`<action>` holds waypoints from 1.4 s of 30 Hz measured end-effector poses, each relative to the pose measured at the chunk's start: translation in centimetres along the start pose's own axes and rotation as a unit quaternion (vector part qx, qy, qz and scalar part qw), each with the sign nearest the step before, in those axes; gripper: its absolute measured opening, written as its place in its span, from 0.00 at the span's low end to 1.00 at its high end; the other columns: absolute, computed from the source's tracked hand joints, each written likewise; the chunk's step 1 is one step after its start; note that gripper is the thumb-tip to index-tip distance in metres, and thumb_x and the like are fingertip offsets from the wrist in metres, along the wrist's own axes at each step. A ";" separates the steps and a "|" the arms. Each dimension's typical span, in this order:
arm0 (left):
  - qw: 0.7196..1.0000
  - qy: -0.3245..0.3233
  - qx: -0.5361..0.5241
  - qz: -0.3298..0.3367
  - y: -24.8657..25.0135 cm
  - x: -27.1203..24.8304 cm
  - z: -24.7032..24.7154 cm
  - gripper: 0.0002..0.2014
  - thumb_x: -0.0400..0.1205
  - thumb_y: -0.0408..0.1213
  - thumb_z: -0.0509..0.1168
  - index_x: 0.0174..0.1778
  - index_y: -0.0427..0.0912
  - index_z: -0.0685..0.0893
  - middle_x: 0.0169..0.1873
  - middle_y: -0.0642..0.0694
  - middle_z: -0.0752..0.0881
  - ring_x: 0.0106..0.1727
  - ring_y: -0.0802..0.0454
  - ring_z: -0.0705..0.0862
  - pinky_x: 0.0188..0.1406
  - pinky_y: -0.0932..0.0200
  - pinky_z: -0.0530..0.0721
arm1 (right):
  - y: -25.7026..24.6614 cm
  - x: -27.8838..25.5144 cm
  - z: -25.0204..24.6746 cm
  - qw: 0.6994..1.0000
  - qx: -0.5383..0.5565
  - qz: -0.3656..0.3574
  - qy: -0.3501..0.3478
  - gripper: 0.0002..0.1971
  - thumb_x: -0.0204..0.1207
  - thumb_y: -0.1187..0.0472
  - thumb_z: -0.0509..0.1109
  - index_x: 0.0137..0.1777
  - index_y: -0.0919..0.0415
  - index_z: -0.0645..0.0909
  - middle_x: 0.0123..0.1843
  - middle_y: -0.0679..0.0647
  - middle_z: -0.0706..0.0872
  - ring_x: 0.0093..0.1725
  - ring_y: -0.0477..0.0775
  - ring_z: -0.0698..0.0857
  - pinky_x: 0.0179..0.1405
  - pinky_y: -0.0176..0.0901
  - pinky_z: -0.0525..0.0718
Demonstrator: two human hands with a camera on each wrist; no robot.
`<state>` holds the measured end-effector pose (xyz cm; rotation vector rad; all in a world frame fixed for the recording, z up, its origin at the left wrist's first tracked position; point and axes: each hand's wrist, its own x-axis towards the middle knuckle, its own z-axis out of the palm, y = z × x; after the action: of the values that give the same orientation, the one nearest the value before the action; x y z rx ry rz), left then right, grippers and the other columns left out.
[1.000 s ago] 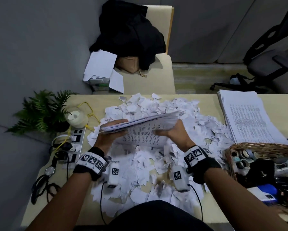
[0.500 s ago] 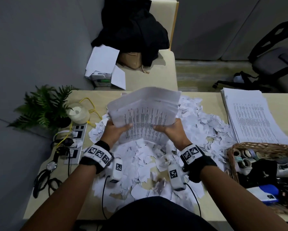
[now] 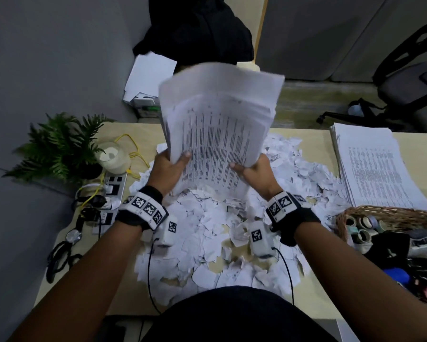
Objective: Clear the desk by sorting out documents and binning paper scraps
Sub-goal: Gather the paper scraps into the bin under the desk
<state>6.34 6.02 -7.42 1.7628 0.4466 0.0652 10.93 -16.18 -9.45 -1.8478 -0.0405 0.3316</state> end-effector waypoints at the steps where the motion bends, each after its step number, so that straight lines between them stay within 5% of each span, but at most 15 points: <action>1: 0.999 0.007 0.024 0.025 0.3 0.6 -0.4 0.07 0.83 0.40 0.67 0.55 0.46 0.85 0.49 0.46 0.87 0.48 0.52 0.84 0.50 0.62 0.79 | -0.5 0.7 -0.1 1.000 -0.005 -0.003 -0.003 0.18 0.71 0.64 0.80 0.57 0.71 0.82 0.43 0.60 0.88 0.40 0.53 0.89 0.38 0.46 0.90; 4: 0.991 0.035 0.098 0.089 0.3 2.1 -2.1 0.11 0.84 0.40 0.66 0.59 0.41 0.86 0.44 0.45 0.87 0.45 0.50 0.83 0.46 0.58 0.80 | -0.3 2.7 0.0 0.999 -0.003 0.026 -0.041 0.15 0.70 0.66 0.80 0.56 0.65 0.85 0.41 0.53 0.89 0.38 0.44 0.88 0.36 0.39 0.87; 6: 0.988 0.054 0.119 0.077 -0.7 2.6 -3.2 0.13 0.84 0.39 0.65 0.62 0.38 0.85 0.46 0.46 0.87 0.49 0.49 0.84 0.49 0.57 0.80 | 1.3 3.5 0.0 0.995 -0.006 0.078 -0.060 0.21 0.71 0.70 0.78 0.64 0.64 0.81 0.44 0.53 0.89 0.48 0.53 0.90 0.49 0.47 0.88; 10: 0.988 0.061 0.143 -0.001 -3.8 2.4 -5.5 0.13 0.85 0.34 0.64 0.62 0.32 0.83 0.54 0.39 0.86 0.56 0.43 0.84 0.56 0.54 0.79 | 5.4 3.2 -0.1 0.957 -0.266 0.097 -0.071 0.24 0.77 0.65 0.69 0.74 0.62 0.74 0.68 0.59 0.83 0.70 0.61 0.79 0.68 0.45 0.76; 13: 0.979 0.041 0.183 -0.075 -6.4 1.4 -6.4 0.12 0.84 0.34 0.64 0.59 0.29 0.81 0.42 0.37 0.84 0.44 0.45 0.80 0.35 0.58 0.74 | 7.8 1.5 0.2 0.866 -0.451 -0.019 -0.217 0.31 0.81 0.62 0.66 0.83 0.53 0.62 0.83 0.60 0.64 0.81 0.64 0.62 0.79 0.59 0.66; 15: 0.971 0.026 0.209 -0.111 -8.0 0.9 -6.7 0.13 0.84 0.34 0.64 0.58 0.27 0.80 0.37 0.36 0.82 0.39 0.45 0.77 0.32 0.57 0.70 | 9.2 0.1 0.1 0.767 -0.576 -0.068 -0.275 0.29 0.81 0.55 0.65 0.81 0.46 0.61 0.84 0.57 0.59 0.82 0.66 0.58 0.76 0.67 0.70; 16: 0.969 0.022 0.215 -0.123 -8.7 0.7 -6.8 0.13 0.84 0.35 0.64 0.58 0.27 0.80 0.40 0.33 0.84 0.38 0.44 0.78 0.34 0.57 0.71 | 9.5 -0.6 -0.1 0.748 -0.602 -0.059 -0.274 0.28 0.81 0.53 0.65 0.80 0.44 0.63 0.84 0.56 0.57 0.83 0.66 0.58 0.75 0.67 0.71; 21: 0.968 0.028 0.201 -0.147 -10.2 0.1 -6.8 0.14 0.84 0.36 0.65 0.58 0.28 0.81 0.46 0.30 0.86 0.43 0.38 0.83 0.43 0.54 0.76 | 9.4 -2.8 -0.9 0.777 -0.610 -0.039 -0.153 0.19 0.79 0.50 0.63 0.67 0.53 0.78 0.72 0.56 0.74 0.70 0.62 0.75 0.63 0.57 0.79; 26: 0.975 0.045 0.163 -0.142 -9.7 0.1 -6.6 0.14 0.83 0.36 0.66 0.59 0.29 0.83 0.51 0.30 0.87 0.52 0.35 0.85 0.49 0.53 0.78 | 9.1 -3.2 -1.5 0.764 -0.629 -0.006 -0.145 0.18 0.78 0.52 0.64 0.65 0.59 0.78 0.68 0.57 0.76 0.66 0.62 0.78 0.60 0.56 0.79; 28: 0.980 0.047 0.136 -0.138 -9.1 0.1 -6.4 0.14 0.83 0.36 0.66 0.61 0.31 0.83 0.52 0.34 0.87 0.52 0.39 0.85 0.53 0.53 0.78 | 9.2 -3.0 -1.5 0.787 -0.604 -0.016 -0.125 0.15 0.78 0.55 0.65 0.62 0.60 0.80 0.66 0.58 0.78 0.63 0.62 0.80 0.58 0.54 0.80; 31: 0.987 0.018 0.090 -0.129 -7.4 -0.1 -5.6 0.14 0.83 0.36 0.67 0.63 0.35 0.83 0.51 0.41 0.87 0.53 0.42 0.85 0.57 0.51 0.81 | 8.4 -2.4 -1.4 0.894 -0.444 -0.062 -0.024 0.11 0.79 0.58 0.69 0.56 0.64 0.83 0.60 0.59 0.83 0.57 0.60 0.83 0.52 0.46 0.79; 34: 0.992 -0.031 0.028 -0.121 -4.9 -0.5 -4.1 0.07 0.82 0.37 0.69 0.56 0.44 0.83 0.52 0.44 0.88 0.56 0.43 0.85 0.63 0.44 0.82 | 4.4 -1.6 -1.6 0.993 -0.111 0.044 -0.024 0.22 0.77 0.51 0.75 0.67 0.60 0.79 0.63 0.53 0.86 0.61 0.49 0.85 0.61 0.43 0.81; 37: 0.992 -0.082 -0.004 -0.097 -1.9 -0.9 -1.9 0.11 0.81 0.37 0.70 0.59 0.42 0.83 0.53 0.45 0.88 0.55 0.48 0.87 0.60 0.49 0.84 | -0.1 -1.7 -1.5 0.982 0.143 0.095 -0.081 0.22 0.74 0.60 0.77 0.67 0.61 0.79 0.58 0.50 0.90 0.58 0.48 0.89 0.61 0.49 0.86; 39: 0.991 -0.104 -0.013 -0.082 -0.4 -1.1 -0.7 0.12 0.81 0.38 0.70 0.59 0.43 0.83 0.53 0.48 0.88 0.53 0.55 0.87 0.58 0.54 0.85 | -2.3 -2.2 -1.9 0.984 0.166 0.048 -0.032 0.16 0.72 0.68 0.78 0.59 0.61 0.82 0.51 0.47 0.92 0.54 0.44 0.90 0.56 0.43 0.88; 42: 0.991 -0.098 -0.048 -0.079 0.3 -1.7 0.3 0.10 0.76 0.48 0.74 0.49 0.54 0.82 0.49 0.54 0.87 0.53 0.55 0.86 0.63 0.52 0.81 | -2.8 -3.2 -2.6 0.983 0.184 -0.005 0.005 0.19 0.69 0.70 0.80 0.60 0.64 0.83 0.56 0.56 0.91 0.57 0.55 0.90 0.58 0.51 0.87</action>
<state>4.93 5.17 -6.88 1.6159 0.4310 -0.1941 8.88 -18.41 -5.48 -1.4816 0.0164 0.3007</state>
